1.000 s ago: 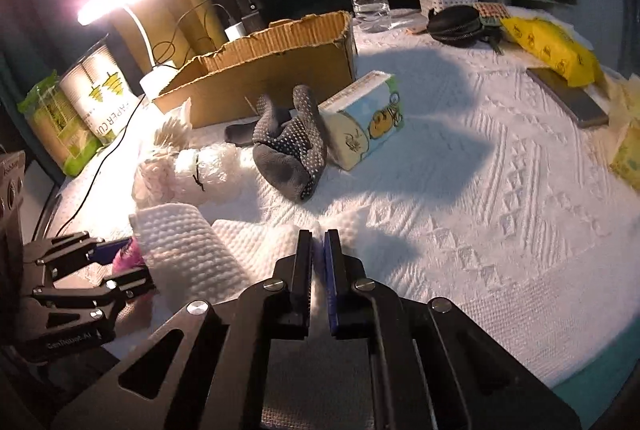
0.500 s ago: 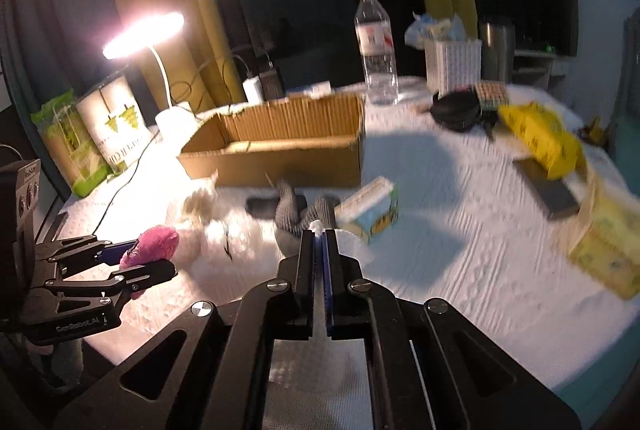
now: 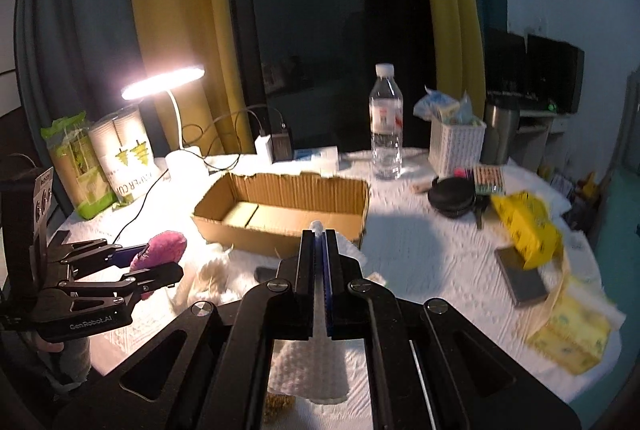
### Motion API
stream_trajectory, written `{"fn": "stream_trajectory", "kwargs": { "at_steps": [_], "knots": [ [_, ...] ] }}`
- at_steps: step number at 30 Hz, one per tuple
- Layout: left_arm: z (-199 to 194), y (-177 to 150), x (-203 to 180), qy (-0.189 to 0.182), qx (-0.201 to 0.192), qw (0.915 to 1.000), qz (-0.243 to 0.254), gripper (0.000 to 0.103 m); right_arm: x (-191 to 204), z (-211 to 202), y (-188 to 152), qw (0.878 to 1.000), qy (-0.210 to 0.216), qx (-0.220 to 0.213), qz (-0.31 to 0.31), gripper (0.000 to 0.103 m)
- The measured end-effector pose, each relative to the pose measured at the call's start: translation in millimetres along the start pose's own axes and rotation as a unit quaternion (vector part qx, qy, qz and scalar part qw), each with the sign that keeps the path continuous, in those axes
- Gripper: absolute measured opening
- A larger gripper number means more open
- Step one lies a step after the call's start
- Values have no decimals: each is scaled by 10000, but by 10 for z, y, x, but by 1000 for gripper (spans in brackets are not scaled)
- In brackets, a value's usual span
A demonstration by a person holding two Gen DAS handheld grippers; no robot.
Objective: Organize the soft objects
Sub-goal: 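Carry the pink heart and white towel into the cardboard box and release both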
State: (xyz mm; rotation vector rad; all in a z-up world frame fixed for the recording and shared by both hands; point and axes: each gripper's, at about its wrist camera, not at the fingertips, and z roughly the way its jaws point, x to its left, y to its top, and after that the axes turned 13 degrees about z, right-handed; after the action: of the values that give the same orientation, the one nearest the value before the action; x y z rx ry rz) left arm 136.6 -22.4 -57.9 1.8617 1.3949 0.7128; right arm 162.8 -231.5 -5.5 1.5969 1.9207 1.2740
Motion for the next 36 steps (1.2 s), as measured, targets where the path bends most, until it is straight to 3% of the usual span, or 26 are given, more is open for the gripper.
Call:
{"fn": "stream_trajectory", "kwargs": {
  "at_steps": [10, 23, 36],
  "knots": [
    [49, 307, 189, 4, -316, 9995, 7, 41, 106, 123, 340, 9996, 96, -161, -208, 4],
    [408, 688, 417, -27, -537, 9985, -45, 41, 229, 549, 865, 9978, 289, -325, -501, 4],
    [1084, 825, 575, -115, -229, 9995, -210, 41, 65, 1208, 1029, 9982, 475, -36, -368, 4]
  ]
}}
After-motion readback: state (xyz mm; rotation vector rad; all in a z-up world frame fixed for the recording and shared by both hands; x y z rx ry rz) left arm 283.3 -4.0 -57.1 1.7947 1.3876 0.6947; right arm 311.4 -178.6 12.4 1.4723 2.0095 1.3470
